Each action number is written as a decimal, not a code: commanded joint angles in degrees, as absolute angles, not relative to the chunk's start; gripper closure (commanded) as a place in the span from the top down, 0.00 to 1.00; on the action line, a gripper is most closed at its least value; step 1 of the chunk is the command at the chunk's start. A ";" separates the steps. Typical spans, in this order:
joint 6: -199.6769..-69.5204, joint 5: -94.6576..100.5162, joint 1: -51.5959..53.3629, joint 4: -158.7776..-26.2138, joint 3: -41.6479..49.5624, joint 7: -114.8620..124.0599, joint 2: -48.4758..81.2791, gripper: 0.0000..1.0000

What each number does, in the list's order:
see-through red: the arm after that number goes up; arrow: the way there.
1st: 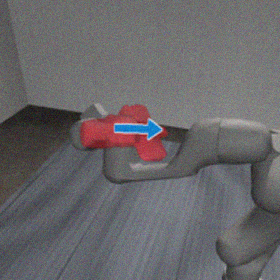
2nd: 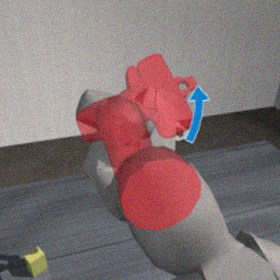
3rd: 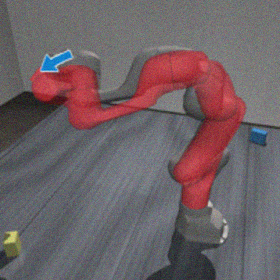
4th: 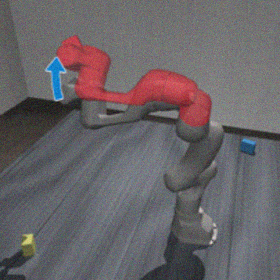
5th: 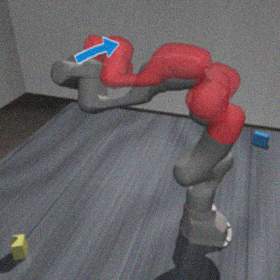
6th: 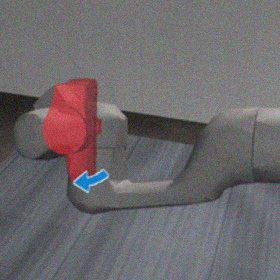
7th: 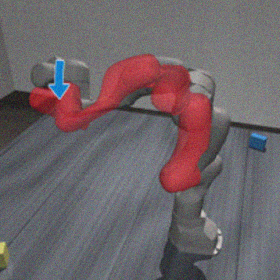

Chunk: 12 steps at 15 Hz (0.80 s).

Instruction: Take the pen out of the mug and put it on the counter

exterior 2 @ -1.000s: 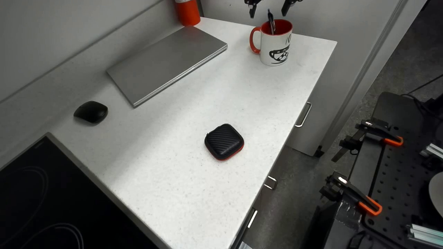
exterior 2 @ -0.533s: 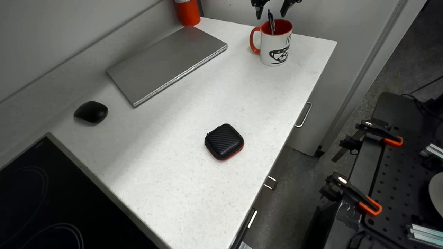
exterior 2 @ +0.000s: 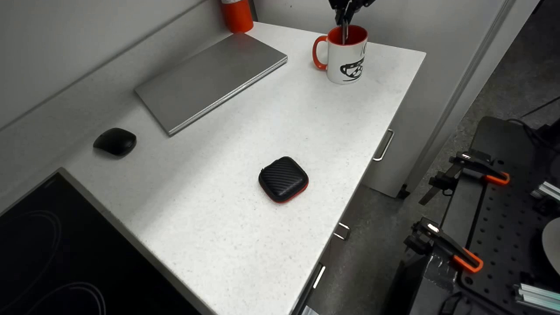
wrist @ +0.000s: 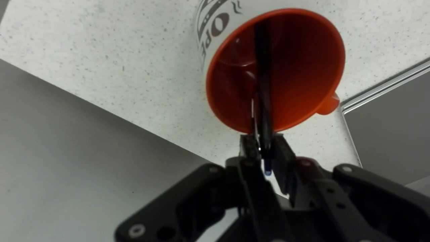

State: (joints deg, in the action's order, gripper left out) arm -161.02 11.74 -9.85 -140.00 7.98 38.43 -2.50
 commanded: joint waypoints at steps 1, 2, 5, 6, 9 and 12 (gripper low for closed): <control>-163.25 12.55 -10.45 -141.92 7.79 39.46 -4.26 0.04; -163.25 12.63 -10.49 -141.94 7.77 39.51 -4.32 0.04; -161.84 14.00 -10.44 -141.78 8.05 40.68 -5.39 0.04; -161.22 14.21 -10.52 -141.75 8.06 40.66 -6.51 0.04; -160.11 17.46 -11.45 -141.55 7.59 43.04 -10.06 0.04; -158.56 21.03 -12.31 -140.92 6.87 45.64 -13.45 0.04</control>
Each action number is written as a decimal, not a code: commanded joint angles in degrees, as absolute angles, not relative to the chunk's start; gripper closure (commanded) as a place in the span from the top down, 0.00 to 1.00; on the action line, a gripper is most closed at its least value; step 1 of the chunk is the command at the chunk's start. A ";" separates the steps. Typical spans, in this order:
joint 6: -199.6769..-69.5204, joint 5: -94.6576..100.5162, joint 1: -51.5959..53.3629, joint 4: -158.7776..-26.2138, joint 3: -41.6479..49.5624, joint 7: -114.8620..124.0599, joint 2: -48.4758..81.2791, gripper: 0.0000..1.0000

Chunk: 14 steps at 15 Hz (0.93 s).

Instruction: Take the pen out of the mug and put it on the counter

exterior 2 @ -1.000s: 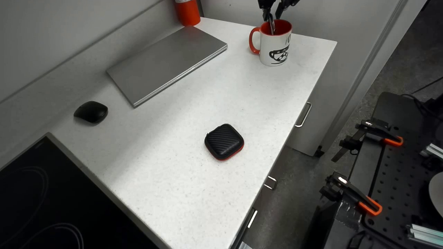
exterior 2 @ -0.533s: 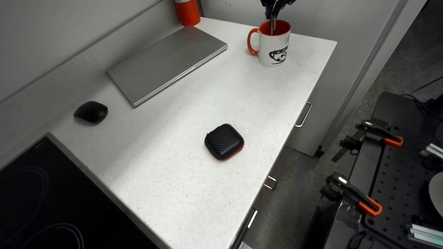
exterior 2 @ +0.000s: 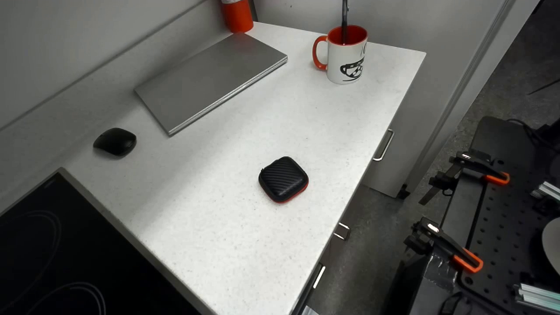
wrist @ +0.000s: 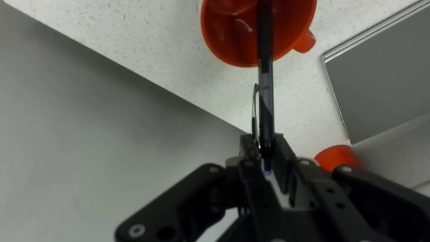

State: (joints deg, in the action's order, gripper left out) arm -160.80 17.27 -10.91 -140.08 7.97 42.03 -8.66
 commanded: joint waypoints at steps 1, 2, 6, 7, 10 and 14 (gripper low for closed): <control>-158.03 20.59 -11.91 -140.83 6.86 45.27 -14.47 0.04; -157.48 17.48 -12.78 -140.83 5.03 42.62 -15.30 0.04; -154.16 8.48 -8.40 -140.27 3.17 34.96 -16.27 0.04; -153.17 6.87 -7.52 -139.69 2.21 33.52 -15.36 0.04; -150.59 5.04 -5.83 -137.84 -0.66 30.95 -11.44 0.04; -148.90 6.62 -4.53 -134.47 -2.73 28.66 -3.03 0.04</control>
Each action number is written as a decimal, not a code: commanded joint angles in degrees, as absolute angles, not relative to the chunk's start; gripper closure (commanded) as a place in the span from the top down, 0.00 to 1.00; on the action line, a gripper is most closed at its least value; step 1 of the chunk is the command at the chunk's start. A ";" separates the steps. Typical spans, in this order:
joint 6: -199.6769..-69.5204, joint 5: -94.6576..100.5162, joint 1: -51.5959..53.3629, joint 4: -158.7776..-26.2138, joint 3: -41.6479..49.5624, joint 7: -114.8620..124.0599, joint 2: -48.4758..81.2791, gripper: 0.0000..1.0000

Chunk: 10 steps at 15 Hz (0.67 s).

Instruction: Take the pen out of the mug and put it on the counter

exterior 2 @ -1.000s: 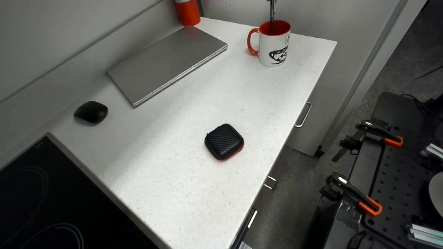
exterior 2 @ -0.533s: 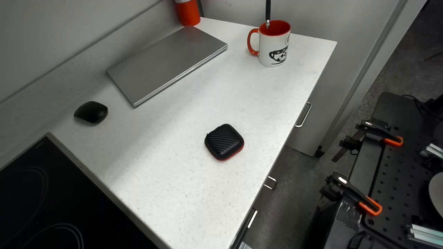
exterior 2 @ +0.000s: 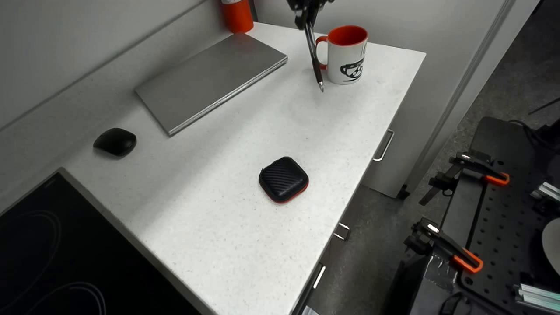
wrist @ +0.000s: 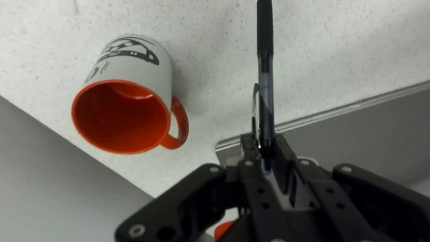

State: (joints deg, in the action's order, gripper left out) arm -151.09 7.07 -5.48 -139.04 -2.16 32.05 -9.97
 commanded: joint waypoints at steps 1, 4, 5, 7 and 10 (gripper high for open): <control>-148.19 5.69 -3.79 -133.29 -2.60 26.47 -0.79 0.04; -145.29 5.29 -2.43 -129.39 -1.95 22.30 5.15 0.04; -143.63 5.04 -2.13 -127.84 -1.76 20.82 6.72 0.04; -140.49 4.90 -1.70 -123.91 -1.39 19.08 10.74 0.04; -136.70 6.34 -1.06 -119.00 -0.47 19.04 14.74 0.04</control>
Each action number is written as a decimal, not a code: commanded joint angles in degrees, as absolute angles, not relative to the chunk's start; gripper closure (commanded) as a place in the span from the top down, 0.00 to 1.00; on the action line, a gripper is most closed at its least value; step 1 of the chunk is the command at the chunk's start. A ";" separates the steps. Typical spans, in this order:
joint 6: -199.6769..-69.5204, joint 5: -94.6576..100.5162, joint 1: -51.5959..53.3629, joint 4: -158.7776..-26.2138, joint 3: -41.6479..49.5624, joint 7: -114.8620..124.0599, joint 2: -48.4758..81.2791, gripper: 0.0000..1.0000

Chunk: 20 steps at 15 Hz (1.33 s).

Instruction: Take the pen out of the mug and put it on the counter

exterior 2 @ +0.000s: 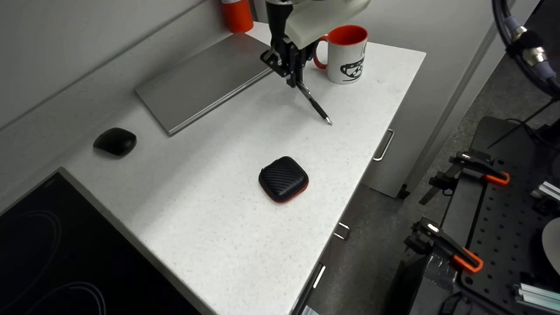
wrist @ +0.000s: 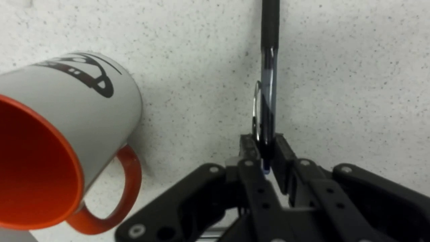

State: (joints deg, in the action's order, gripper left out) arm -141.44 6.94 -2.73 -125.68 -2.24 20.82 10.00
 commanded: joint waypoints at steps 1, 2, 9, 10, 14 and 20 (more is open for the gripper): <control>-135.78 6.36 -0.82 -117.73 -0.20 18.93 15.63 0.04; -135.21 6.66 -0.54 -116.51 0.13 19.12 16.68 0.04; -139.09 7.09 -0.17 -115.17 1.54 17.01 19.67 0.04; -140.64 7.50 -0.08 -115.77 1.78 17.02 19.59 0.04; -145.31 8.16 0.37 -117.32 2.59 16.84 18.94 0.42; -147.33 7.78 0.96 -117.79 3.31 16.41 18.80 0.79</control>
